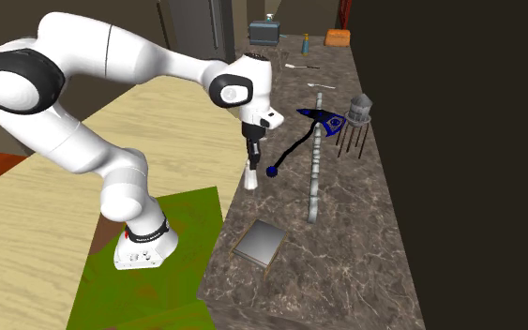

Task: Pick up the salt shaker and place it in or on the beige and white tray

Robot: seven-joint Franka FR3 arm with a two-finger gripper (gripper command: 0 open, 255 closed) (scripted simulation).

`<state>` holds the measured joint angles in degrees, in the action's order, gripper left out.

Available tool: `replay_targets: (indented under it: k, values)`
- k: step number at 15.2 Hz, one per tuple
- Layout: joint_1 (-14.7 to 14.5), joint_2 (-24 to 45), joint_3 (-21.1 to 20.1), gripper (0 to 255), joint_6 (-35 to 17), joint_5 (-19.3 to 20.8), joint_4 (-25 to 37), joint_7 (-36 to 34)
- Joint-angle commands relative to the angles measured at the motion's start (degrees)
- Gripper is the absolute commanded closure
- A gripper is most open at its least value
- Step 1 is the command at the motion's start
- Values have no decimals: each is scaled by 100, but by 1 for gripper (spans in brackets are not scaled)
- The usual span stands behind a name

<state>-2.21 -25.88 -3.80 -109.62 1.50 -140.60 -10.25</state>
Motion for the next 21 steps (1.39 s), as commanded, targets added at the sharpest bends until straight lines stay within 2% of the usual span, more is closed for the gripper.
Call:
replay_targets:
  k: [1,7,14,21]
  values:
    - [-6,-66,-4,255,178,-8,110,0]
    - [-6,-144,4,255,589,-11,443,20]
    - [425,-371,729,255,840,430,525,978]
    - [819,-258,1457,255,1018,846,921,1947]
